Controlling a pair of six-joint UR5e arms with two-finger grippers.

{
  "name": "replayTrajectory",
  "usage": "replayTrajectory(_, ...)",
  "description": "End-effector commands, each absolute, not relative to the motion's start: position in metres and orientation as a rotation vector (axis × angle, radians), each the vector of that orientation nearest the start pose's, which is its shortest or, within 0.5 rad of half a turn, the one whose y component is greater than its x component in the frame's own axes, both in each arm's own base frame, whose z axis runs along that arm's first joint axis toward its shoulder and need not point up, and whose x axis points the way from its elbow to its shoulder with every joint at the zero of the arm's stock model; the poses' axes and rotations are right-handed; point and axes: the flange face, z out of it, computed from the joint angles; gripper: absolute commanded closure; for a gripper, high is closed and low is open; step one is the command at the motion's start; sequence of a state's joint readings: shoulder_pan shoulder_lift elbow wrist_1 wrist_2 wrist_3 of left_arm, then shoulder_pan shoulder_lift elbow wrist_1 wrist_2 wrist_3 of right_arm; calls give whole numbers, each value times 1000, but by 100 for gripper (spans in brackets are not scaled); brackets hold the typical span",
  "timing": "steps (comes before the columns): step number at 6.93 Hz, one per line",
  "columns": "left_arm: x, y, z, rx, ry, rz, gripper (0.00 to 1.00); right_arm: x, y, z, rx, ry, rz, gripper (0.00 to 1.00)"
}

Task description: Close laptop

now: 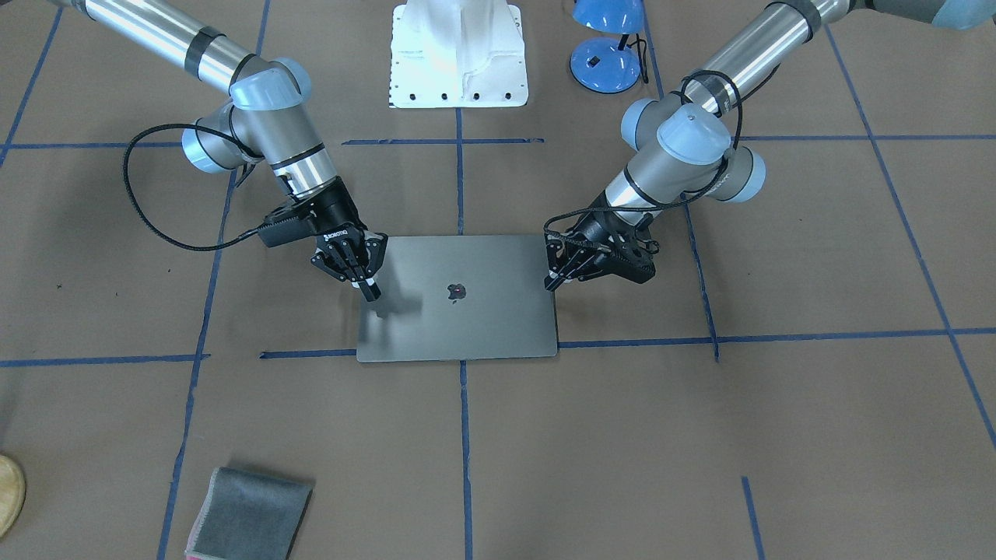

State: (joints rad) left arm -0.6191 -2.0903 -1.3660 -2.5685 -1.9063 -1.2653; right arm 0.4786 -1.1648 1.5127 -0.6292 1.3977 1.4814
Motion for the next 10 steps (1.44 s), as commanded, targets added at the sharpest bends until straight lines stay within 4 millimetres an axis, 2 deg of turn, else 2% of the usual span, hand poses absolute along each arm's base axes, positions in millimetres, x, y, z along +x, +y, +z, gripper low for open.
replayTrajectory(1,506,-498,322,329,1307,-58,76,-479,-469,327,349,-1186,390,1)
replayTrajectory(2,499,-503,326,276,1299,-39,21,-452,-477,308,283,-1144,379,0)
replayTrajectory(3,485,-512,330,210,1264,-40,1,-431,-481,299,225,-1131,369,0)
replayTrajectory(4,446,-536,336,130,1205,-73,0,-402,-496,307,181,-1083,349,0)
replayTrajectory(5,415,-541,355,124,1157,-98,0,-374,-507,321,154,-1027,276,0)
replayTrajectory(6,371,-556,369,140,1080,-117,0,-337,-502,351,176,-959,218,0)
replayTrajectory(7,330,-568,387,155,959,4,1,-281,-506,384,173,-905,144,0)
replayTrajectory(8,288,-565,414,141,843,129,1,-229,-515,409,155,-888,99,0)
replayTrajectory(9,240,-573,429,139,771,196,1,-188,-517,441,154,-840,69,0)
replayTrajectory(10,183,-571,461,147,717,267,1,-142,-515,471,160,-808,-1,0)
